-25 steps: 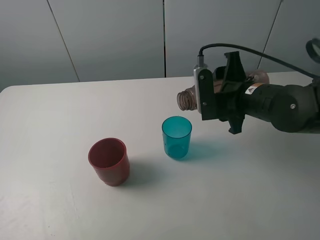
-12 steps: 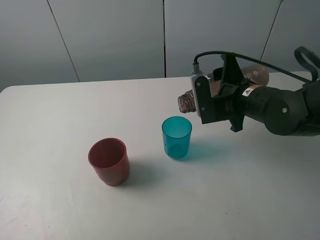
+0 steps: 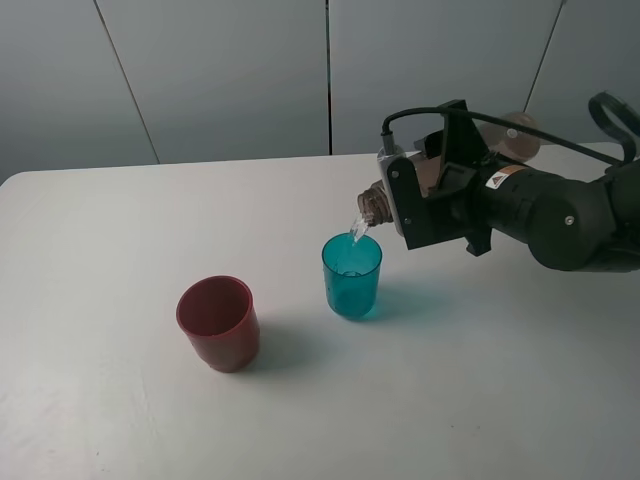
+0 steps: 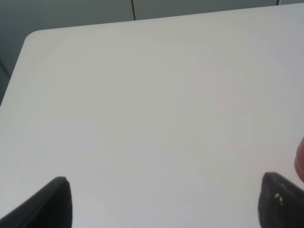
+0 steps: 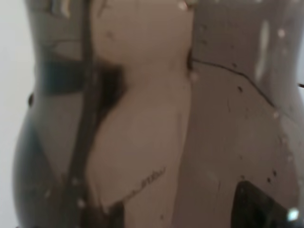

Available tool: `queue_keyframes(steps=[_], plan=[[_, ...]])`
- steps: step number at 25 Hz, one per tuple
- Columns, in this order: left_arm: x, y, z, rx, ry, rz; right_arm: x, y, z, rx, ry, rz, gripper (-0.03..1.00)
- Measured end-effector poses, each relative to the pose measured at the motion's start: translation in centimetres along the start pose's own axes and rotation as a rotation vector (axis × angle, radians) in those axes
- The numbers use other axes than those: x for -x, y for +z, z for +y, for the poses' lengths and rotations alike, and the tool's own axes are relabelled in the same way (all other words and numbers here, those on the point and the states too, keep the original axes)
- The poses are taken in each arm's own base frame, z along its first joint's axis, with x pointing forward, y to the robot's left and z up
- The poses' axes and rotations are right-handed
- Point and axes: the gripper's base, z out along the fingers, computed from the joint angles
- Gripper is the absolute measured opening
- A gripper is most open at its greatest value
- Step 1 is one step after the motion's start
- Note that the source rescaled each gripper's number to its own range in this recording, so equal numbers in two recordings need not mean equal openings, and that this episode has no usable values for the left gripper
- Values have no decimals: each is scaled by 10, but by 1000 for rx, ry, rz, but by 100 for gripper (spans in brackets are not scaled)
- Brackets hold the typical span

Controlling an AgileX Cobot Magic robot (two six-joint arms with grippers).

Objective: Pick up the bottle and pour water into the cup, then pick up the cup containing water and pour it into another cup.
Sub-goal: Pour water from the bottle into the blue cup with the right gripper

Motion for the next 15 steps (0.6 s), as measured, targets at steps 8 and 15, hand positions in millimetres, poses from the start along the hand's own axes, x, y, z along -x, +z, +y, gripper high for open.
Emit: queue_keyframes(steps=[8, 15], plan=[[0, 0, 0, 0, 0, 0, 0, 0, 0, -4, -45, 2, 1], [0, 0, 0, 0, 0, 0, 0, 0, -3, -31, -82, 2, 1]])
